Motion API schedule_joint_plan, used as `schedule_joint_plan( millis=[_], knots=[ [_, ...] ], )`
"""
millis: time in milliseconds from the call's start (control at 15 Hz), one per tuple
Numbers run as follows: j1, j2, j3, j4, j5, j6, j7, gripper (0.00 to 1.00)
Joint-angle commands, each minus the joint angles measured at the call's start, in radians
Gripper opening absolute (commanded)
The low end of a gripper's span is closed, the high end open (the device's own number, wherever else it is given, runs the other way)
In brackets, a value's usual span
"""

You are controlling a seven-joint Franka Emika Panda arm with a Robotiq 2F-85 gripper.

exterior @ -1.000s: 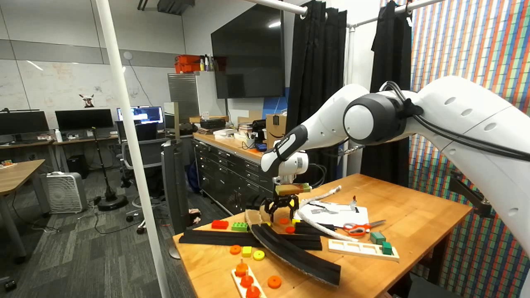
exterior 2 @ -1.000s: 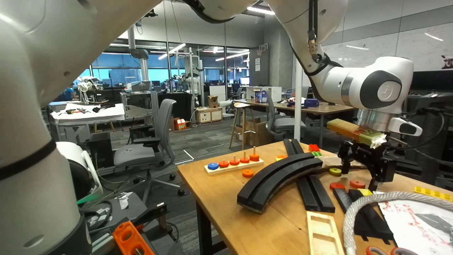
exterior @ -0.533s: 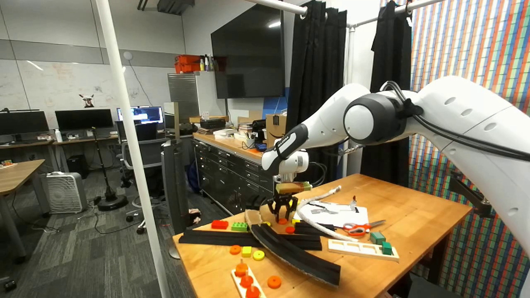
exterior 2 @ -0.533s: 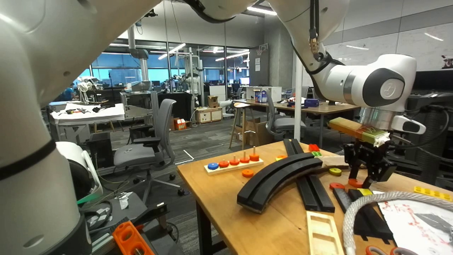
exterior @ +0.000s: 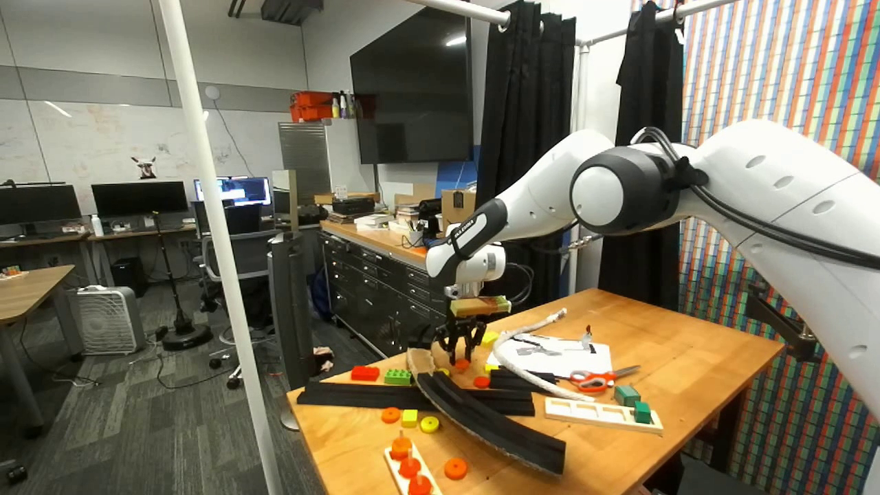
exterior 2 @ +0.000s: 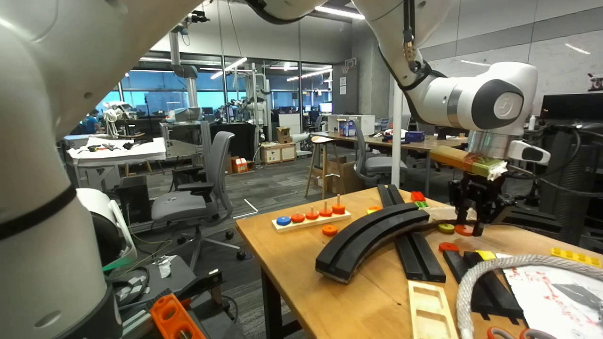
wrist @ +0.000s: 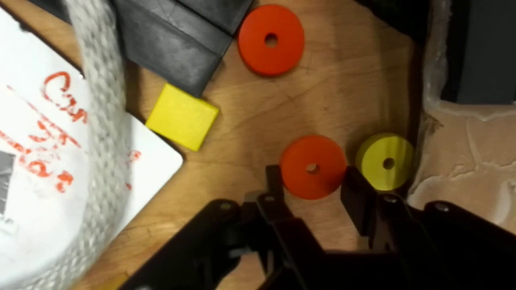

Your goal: Pick up an orange disc from the table and put it on the second rod from the top of the wooden rack

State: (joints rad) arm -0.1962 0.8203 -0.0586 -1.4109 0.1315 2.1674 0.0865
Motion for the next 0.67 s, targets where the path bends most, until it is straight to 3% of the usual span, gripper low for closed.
schedule_joint_plan(
  millis=[0,133,600],
  knots=[
    [0.071,-0.164,-0.021,-0.154,-0.050,0.031,0.012,0.23],
    [0.114,-0.239,-0.025,-0.221,-0.089,0.048,0.024,0.23],
    [0.213,-0.438,0.063,-0.424,-0.184,0.047,-0.128,0.22]
  ],
)
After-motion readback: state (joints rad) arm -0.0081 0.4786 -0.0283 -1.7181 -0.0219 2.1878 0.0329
